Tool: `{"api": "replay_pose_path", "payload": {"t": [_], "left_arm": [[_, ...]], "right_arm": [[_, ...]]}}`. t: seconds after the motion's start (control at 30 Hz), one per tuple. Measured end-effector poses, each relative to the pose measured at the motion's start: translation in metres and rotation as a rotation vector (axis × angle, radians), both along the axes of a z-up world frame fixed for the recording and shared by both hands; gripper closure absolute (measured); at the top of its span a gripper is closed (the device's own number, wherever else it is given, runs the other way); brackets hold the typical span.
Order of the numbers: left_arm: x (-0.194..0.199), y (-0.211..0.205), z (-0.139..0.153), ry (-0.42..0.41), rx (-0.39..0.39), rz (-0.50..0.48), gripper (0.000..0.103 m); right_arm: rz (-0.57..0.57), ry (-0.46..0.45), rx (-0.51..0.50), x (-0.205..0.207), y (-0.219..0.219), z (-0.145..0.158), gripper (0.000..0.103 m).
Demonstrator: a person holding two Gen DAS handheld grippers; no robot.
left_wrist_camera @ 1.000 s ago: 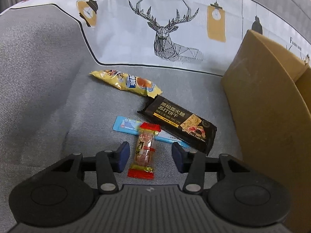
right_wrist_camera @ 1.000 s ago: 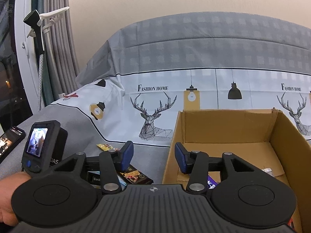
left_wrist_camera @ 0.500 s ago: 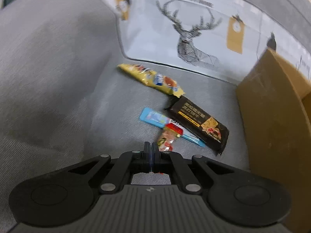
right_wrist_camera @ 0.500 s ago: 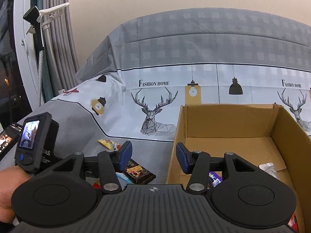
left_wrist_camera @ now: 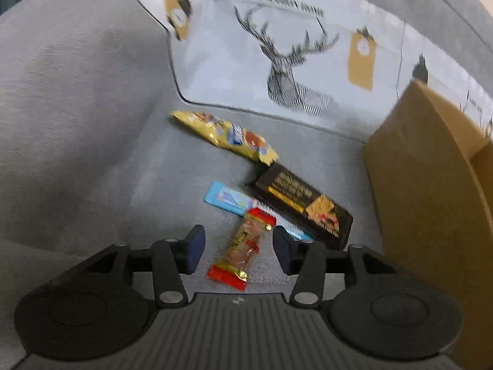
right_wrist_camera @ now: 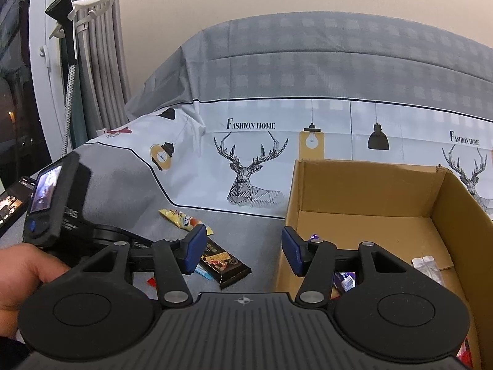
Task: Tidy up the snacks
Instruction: 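Lift the red-yellow packet with the left tool while the right tool reaches toward the dark chocolate bar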
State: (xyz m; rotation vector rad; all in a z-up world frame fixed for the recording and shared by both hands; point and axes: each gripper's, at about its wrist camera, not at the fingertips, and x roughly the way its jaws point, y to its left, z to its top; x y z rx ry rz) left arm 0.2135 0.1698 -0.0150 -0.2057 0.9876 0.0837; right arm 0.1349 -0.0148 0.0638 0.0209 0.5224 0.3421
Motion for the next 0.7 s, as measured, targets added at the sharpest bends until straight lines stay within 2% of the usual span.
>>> {"api": "replay_pose_path", "payload": {"t": [0.1, 0.17, 0.23, 0.3, 0.43, 0.57, 0.63, 0.7], "left_arm": [[0.005, -0.006, -0.011, 0.032, 0.025, -0.024, 0.049], [0.008, -0.008, -0.016, 0.051, 0.041, -0.032, 0.054], [0.008, -0.011, -0.019, 0.055, 0.091, -0.045, 0.075], [0.007, -0.009, -0.018, 0.049, 0.094, -0.051, 0.081], [0.000, 0.012, -0.011, 0.043, 0.056, 0.024, 0.083], [-0.009, 0.039, -0.011, 0.065, -0.052, 0.126, 0.083], [-0.009, 0.044, -0.015, 0.099, -0.049, 0.143, 0.083], [-0.010, 0.045, -0.014, 0.097, -0.060, 0.144, 0.083]], "right_arm": [[-0.003, 0.004, -0.002, 0.001, 0.001, -0.002, 0.045], [-0.007, 0.006, -0.001, 0.002, 0.001, -0.002, 0.044], [-0.010, 0.011, -0.001, 0.003, 0.002, -0.004, 0.044], [-0.007, 0.016, -0.005, 0.004, 0.004, -0.006, 0.043], [0.006, 0.012, -0.027, 0.004, 0.011, -0.008, 0.043], [0.030, 0.009, -0.043, 0.004, 0.019, -0.008, 0.043], [0.050, 0.014, -0.026, 0.007, 0.024, -0.005, 0.042], [0.070, 0.040, -0.003, 0.017, 0.034, -0.001, 0.039]]}}
